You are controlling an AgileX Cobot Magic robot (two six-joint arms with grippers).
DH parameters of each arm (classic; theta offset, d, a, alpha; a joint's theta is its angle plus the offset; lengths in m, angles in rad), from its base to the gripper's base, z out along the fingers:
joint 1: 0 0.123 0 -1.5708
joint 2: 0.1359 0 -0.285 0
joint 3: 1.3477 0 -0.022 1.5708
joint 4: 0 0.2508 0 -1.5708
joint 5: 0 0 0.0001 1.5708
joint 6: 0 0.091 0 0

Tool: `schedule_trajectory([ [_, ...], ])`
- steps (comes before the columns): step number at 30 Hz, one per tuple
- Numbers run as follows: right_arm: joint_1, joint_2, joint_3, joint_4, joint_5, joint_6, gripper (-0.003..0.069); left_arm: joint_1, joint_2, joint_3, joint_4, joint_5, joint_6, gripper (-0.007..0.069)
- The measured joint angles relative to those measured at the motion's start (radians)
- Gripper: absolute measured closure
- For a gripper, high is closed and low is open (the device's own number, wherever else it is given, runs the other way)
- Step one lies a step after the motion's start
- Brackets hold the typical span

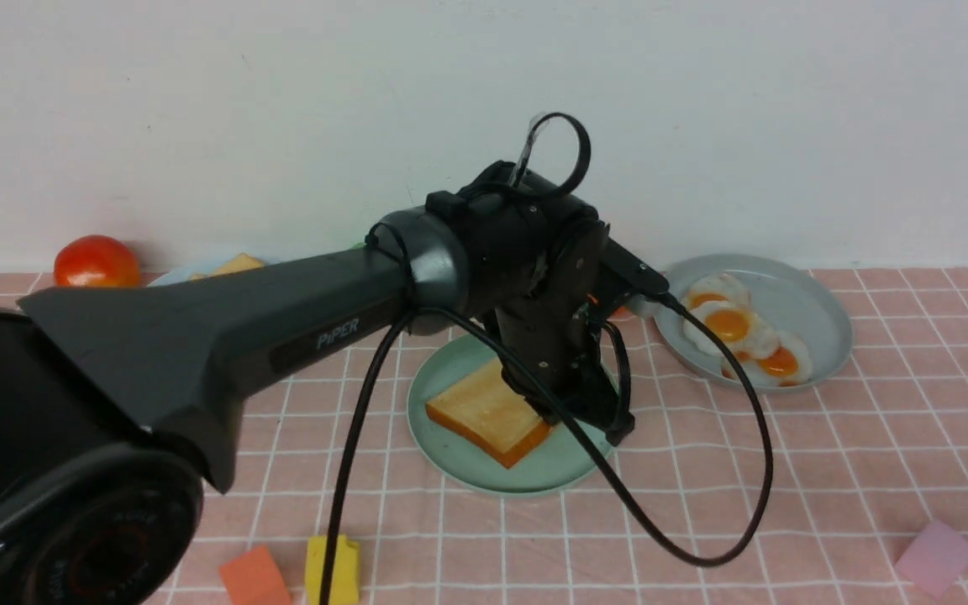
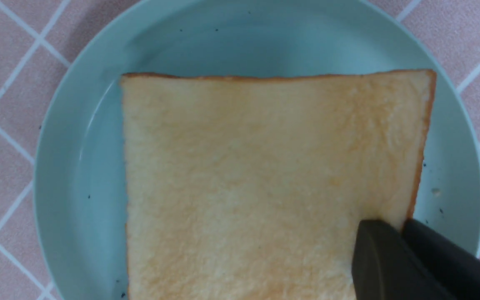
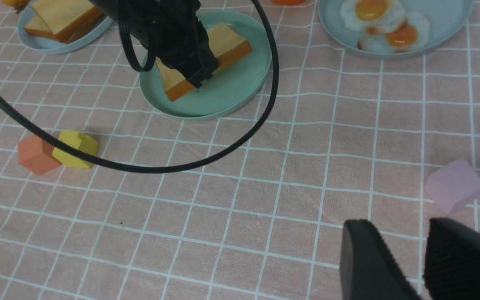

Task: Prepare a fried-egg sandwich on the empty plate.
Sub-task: Use the left arm to put a slice of bread into the empty plate in the middle, then use the right arm to grab a fried egg

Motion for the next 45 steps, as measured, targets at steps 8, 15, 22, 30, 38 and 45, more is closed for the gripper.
schedule_trajectory([
  [8, 0.0, 0.0, 0.0, -0.001, 0.002, 0.0, 0.0417, 0.0, 0.004, 0.0, 0.003, -0.002, 0.0, 0.0376],
  [15, 0.0, 0.0, 0.0, -0.001, 0.005, 0.0, 0.0417, 0.0, -0.01, -0.002, 0.003, 0.039, -0.006, 0.0153],
  [22, 0.001, 0.019, 0.0, 0.02, 0.002, -0.001, 0.0417, -0.007, -0.252, -0.009, -0.022, 0.112, -0.094, 0.0424],
  [30, 0.007, 0.166, 0.0, 0.035, -0.041, -0.012, 0.0417, -0.008, -0.7, 0.112, -0.154, 0.065, -0.085, 0.0638],
  [38, 0.007, 0.334, 0.0, 0.088, -0.155, -0.114, 0.0417, -0.008, -1.119, 0.54, -0.218, -0.144, -0.033, 0.0638],
  [45, 0.009, 0.541, -0.054, 0.163, -0.196, -0.209, 0.0417, -0.008, -1.433, 0.987, -0.218, -0.338, -0.045, 0.0638],
])
